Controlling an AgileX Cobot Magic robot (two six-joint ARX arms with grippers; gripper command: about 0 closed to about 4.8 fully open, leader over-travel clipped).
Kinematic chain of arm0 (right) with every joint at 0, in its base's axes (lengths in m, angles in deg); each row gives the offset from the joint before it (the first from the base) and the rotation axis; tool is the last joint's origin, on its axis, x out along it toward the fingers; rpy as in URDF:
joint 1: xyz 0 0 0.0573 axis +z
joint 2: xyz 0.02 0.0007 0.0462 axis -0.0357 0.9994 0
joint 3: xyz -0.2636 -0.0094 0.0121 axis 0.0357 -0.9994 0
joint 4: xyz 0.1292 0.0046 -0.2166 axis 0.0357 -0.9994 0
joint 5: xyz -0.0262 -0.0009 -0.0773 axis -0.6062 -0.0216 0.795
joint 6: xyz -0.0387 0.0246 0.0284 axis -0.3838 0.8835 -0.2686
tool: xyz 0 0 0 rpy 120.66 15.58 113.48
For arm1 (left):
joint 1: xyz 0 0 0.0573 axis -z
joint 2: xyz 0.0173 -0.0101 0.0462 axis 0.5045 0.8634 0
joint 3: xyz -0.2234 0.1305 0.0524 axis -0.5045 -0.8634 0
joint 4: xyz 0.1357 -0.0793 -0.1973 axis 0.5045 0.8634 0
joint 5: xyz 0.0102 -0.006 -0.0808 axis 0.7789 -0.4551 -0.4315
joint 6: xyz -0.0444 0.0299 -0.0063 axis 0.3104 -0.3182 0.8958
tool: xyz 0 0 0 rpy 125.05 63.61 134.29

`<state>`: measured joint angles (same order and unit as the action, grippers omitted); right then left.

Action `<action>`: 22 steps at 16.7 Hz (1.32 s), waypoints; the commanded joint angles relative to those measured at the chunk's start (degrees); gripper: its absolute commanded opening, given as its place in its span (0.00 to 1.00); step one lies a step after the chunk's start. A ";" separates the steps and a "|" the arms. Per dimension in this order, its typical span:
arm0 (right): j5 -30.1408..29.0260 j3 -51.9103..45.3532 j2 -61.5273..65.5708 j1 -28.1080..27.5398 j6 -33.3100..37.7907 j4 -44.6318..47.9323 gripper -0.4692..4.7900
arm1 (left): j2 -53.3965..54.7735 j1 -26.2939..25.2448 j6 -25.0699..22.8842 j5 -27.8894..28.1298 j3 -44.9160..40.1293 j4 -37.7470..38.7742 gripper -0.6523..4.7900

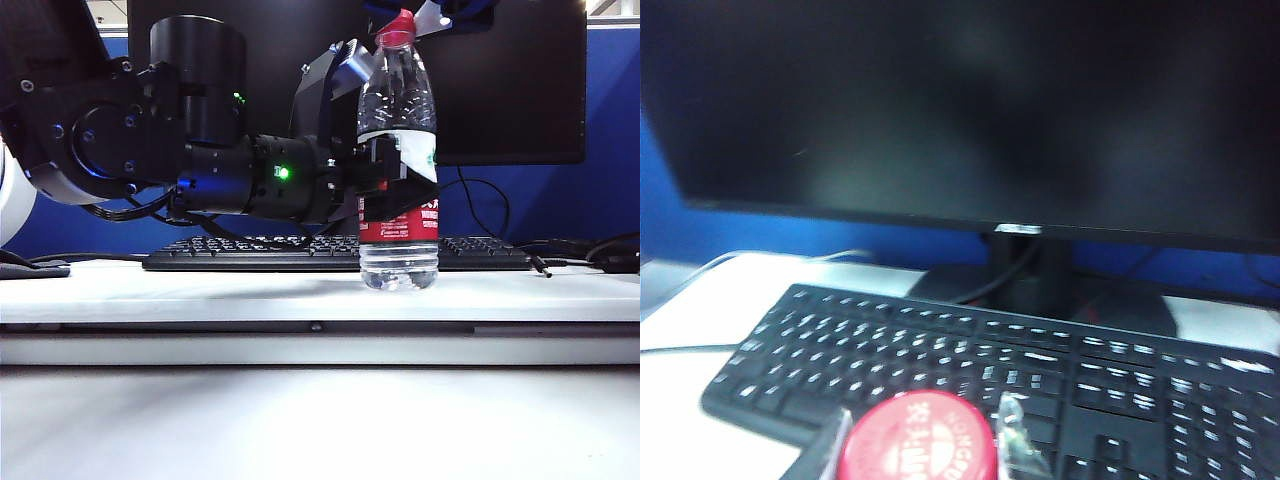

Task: Unscrew the cap from the plastic bottle on the table.

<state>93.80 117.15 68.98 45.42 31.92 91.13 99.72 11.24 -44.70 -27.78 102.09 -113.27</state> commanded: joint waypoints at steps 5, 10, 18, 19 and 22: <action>-49.70 0.17 -3.82 -16.44 -3.80 -15.74 0.18 | 0.00 0.11 -0.22 -3.74 0.17 0.98 0.62; -74.79 0.55 -3.58 -22.10 -7.91 -16.63 0.18 | 0.00 0.11 -0.22 -4.98 0.17 0.94 0.62; -89.61 5.25 -0.37 -36.35 -9.97 -20.46 0.18 | 0.00 0.09 -0.24 -4.98 0.15 2.47 0.62; -91.21 5.68 -0.15 -37.55 -9.99 -21.18 0.18 | 0.00 0.09 -0.46 -4.96 0.15 2.47 0.62; -97.11 6.95 1.29 -37.86 -10.03 -21.62 0.18 | 0.00 0.09 -0.44 -4.98 0.15 2.47 0.62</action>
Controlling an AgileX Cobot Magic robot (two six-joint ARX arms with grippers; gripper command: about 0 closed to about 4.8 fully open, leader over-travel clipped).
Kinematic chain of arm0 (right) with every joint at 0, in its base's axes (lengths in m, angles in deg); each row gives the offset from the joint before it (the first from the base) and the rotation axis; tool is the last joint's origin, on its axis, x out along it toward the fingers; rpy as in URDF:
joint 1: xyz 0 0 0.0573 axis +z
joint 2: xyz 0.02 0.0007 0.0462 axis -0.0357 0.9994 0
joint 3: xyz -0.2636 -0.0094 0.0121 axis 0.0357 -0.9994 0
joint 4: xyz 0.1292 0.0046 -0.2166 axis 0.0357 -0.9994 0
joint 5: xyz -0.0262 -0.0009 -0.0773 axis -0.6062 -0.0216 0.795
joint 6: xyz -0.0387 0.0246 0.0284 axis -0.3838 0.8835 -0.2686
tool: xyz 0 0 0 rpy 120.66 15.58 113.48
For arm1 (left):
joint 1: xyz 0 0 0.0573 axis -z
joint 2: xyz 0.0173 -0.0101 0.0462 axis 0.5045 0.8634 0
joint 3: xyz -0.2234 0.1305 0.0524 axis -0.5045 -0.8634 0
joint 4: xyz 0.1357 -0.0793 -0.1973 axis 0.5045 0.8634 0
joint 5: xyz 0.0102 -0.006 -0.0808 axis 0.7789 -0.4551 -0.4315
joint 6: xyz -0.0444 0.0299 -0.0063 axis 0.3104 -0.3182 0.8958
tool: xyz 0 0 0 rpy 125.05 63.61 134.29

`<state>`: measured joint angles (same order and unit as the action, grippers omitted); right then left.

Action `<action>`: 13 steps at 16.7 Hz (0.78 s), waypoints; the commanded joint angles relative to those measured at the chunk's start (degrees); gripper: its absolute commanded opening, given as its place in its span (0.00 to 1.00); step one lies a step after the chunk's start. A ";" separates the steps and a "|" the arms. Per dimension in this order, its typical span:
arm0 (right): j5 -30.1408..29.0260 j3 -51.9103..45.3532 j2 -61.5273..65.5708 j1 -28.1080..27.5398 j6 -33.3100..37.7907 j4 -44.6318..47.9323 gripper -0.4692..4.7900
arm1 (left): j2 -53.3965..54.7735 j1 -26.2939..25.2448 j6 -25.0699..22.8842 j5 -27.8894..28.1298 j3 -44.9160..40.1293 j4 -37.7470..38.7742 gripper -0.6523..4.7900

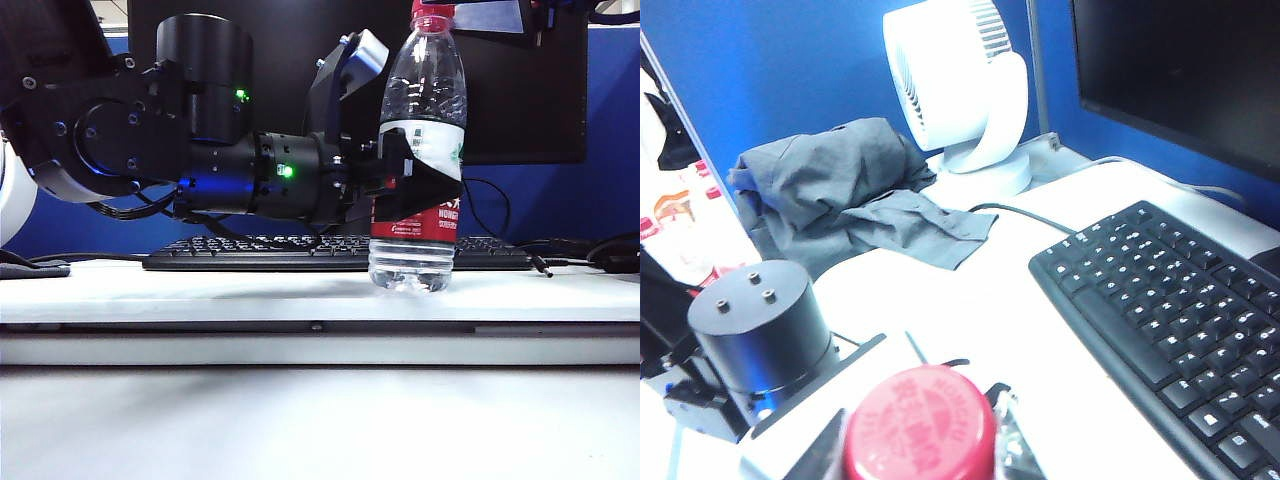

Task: Unscrew the cap from the plastic bottle on the table.

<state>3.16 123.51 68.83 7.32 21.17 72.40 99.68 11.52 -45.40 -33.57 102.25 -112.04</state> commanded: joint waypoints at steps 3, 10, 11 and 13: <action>-11.26 2.43 4.70 -0.13 0.76 -2.99 0.18 | 0.04 -0.20 0.28 0.79 0.00 1.27 0.62; -16.85 5.97 8.26 -3.23 0.94 -4.13 0.19 | 0.04 -0.20 0.28 0.81 0.00 1.27 0.62; -15.69 5.99 8.17 -3.80 0.72 -4.09 0.24 | 0.04 -0.20 0.28 0.81 0.00 1.27 0.62; -10.05 5.97 7.89 -4.83 0.74 -4.04 0.50 | 0.04 -0.20 0.28 0.83 0.00 1.29 0.62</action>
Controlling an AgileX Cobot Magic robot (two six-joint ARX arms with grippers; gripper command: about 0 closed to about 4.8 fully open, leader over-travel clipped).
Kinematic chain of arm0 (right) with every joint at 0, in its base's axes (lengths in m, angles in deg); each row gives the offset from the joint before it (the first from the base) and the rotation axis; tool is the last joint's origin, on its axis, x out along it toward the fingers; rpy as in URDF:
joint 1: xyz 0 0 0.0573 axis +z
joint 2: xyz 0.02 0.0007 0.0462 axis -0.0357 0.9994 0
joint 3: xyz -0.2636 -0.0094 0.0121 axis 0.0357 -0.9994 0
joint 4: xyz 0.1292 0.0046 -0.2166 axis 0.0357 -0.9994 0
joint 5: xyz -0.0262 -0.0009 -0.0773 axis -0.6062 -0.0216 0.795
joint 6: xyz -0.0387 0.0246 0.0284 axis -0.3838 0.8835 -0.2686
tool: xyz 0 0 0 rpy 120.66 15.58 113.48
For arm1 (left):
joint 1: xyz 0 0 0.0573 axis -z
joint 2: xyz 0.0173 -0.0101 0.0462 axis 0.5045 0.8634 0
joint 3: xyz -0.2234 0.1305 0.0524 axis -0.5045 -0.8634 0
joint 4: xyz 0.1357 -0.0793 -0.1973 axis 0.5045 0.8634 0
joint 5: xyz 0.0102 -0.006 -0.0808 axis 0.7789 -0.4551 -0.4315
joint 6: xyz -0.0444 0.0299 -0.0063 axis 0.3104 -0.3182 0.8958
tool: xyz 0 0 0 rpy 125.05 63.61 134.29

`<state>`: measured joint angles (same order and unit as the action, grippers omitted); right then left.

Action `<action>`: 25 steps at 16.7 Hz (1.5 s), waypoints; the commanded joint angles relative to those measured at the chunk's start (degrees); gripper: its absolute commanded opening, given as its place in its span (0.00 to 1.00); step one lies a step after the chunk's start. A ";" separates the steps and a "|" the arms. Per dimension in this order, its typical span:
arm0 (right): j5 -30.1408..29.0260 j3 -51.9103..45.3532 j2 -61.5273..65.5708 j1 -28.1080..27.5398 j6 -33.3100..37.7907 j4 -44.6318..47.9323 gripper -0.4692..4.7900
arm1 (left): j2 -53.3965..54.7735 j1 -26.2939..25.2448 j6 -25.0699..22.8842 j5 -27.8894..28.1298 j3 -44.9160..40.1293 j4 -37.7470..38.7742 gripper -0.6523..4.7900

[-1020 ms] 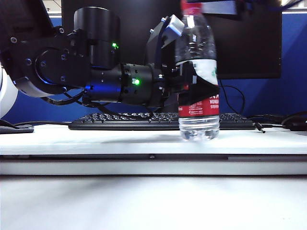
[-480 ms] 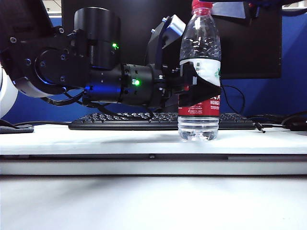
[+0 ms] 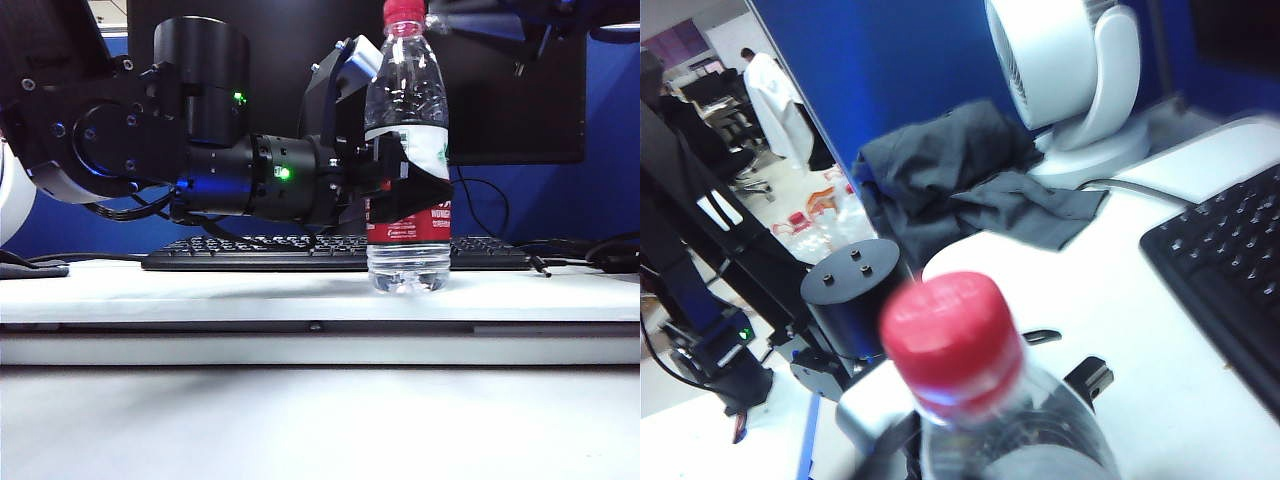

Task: Unscrew the cap from the plastic bottle on the table.

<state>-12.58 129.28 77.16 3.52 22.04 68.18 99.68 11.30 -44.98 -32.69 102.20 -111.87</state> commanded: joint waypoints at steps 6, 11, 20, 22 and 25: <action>19.76 0.17 -6.56 -1.88 -0.17 -6.78 0.63 | 0.04 0.02 -0.13 0.15 0.07 1.22 0.62; 44.15 -0.55 -17.05 5.86 0.28 -14.51 0.78 | 0.04 0.02 -0.15 0.13 0.04 1.22 0.62; 119.16 -12.35 -22.27 49.48 11.74 13.14 0.77 | 0.04 0.04 0.07 -0.98 0.02 1.25 0.62; 125.92 -12.59 -15.02 55.60 6.80 24.83 0.77 | 0.04 0.13 0.11 -1.55 0.04 1.22 0.62; 130.70 -12.46 -7.78 55.78 6.73 31.78 0.77 | 0.04 0.31 0.11 -2.67 0.02 1.42 0.62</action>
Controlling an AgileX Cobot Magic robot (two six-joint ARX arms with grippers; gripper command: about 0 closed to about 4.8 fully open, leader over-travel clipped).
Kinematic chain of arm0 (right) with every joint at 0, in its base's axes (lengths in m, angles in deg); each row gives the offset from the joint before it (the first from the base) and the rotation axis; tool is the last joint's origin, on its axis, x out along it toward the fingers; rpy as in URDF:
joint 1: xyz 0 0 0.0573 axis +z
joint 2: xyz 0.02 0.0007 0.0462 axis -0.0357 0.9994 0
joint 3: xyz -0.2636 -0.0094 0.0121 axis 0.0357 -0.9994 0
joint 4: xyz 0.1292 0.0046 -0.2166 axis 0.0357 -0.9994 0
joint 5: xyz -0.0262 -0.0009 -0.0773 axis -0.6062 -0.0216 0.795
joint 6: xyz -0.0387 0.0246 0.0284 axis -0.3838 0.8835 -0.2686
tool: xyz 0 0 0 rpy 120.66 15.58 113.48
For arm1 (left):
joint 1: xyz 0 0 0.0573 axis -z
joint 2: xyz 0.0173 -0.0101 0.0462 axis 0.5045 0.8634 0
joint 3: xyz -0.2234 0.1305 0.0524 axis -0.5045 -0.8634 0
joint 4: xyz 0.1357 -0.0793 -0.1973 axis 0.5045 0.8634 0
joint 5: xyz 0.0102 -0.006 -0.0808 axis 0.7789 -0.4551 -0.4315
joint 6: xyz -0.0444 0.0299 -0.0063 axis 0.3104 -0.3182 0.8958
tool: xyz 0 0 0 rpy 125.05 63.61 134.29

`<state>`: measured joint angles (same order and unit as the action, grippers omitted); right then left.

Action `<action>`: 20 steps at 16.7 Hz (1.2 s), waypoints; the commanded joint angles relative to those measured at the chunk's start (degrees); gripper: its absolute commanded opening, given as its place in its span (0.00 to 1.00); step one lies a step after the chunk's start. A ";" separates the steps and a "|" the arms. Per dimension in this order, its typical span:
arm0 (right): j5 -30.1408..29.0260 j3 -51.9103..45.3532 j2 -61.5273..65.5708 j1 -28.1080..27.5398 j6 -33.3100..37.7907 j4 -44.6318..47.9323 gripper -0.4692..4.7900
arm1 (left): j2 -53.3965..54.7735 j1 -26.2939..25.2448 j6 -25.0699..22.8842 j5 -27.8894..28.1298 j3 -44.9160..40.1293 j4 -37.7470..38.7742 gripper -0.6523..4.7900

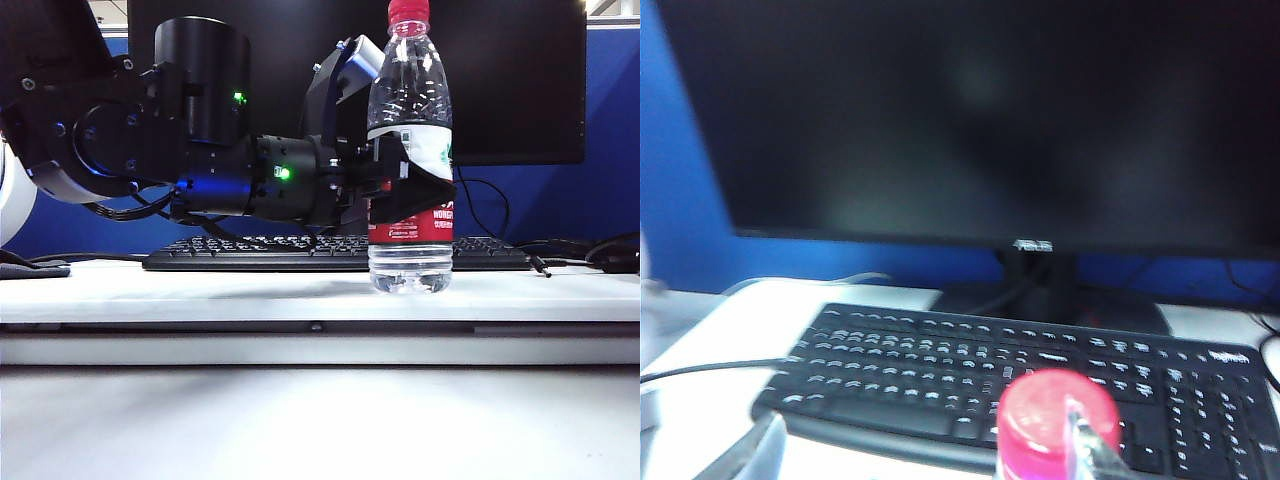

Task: Unscrew the cap from the plastic bottle on the table.

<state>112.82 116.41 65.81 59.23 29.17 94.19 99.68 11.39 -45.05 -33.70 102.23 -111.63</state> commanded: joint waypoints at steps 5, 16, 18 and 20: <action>9.92 0.42 4.07 -1.01 -0.44 4.37 0.77 | 0.04 0.22 0.33 -1.60 0.00 1.25 0.62; 7.45 0.42 4.02 -3.85 -0.33 2.32 0.46 | 0.04 0.22 0.33 -1.60 0.00 1.25 0.62; 5.79 0.42 3.52 -3.87 -2.25 1.16 0.35 | 0.04 0.20 0.33 -1.60 0.00 1.25 0.62; 4.15 0.42 1.97 -4.68 -2.38 -2.51 0.31 | 0.04 0.22 0.28 -1.60 0.00 1.25 0.62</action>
<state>117.39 116.48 68.37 54.75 27.16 92.71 99.68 11.61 -44.67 -35.08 102.25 -111.41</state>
